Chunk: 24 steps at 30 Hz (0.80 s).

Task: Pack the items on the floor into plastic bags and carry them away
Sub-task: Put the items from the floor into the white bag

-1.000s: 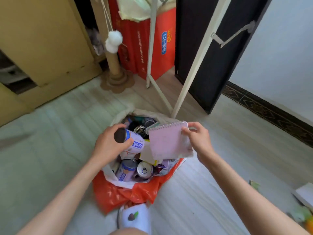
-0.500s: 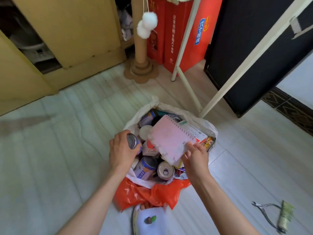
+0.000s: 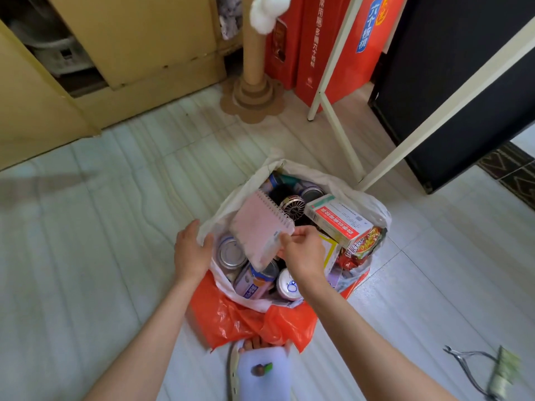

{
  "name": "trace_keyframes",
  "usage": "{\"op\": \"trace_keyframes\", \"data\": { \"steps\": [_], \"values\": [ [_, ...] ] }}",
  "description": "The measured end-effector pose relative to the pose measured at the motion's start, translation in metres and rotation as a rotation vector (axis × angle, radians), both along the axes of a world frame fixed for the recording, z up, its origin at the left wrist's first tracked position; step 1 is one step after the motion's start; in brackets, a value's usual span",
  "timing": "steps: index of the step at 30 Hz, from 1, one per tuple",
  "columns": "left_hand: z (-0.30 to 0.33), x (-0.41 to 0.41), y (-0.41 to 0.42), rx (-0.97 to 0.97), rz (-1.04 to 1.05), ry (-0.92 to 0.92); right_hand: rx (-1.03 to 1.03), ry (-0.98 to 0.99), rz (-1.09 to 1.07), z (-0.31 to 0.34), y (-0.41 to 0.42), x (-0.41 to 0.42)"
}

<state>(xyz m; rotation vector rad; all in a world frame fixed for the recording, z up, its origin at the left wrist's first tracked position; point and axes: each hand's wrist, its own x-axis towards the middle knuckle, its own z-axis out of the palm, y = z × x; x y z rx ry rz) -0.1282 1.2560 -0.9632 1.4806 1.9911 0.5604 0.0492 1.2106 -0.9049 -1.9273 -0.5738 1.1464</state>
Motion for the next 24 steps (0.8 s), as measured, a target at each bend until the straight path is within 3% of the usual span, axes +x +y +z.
{"op": "trace_keyframes", "data": {
  "steps": [3,7,13,17,21,24],
  "values": [
    [-0.002,-0.001,0.011,-0.198,0.019,-0.063,0.006,-0.063,0.032,-0.002,0.002,-0.005],
    [0.008,-0.003,0.006,-0.071,0.113,-0.060,0.049,-0.139,0.047,0.000,0.007,-0.009],
    [0.036,0.003,-0.016,0.067,0.019,-0.078,0.156,-0.268,0.085,0.003,0.005,-0.022],
    [0.038,0.005,-0.020,0.059,0.008,-0.072,0.150,-0.354,0.312,-0.004,0.000,-0.017],
    [0.045,0.008,-0.030,-0.003,-0.241,0.014,0.153,-0.502,0.546,0.009,-0.016,0.010],
    [0.059,0.020,-0.051,0.048,-0.529,0.125,0.229,-0.771,0.734,0.025,-0.044,0.044]
  ]
}}
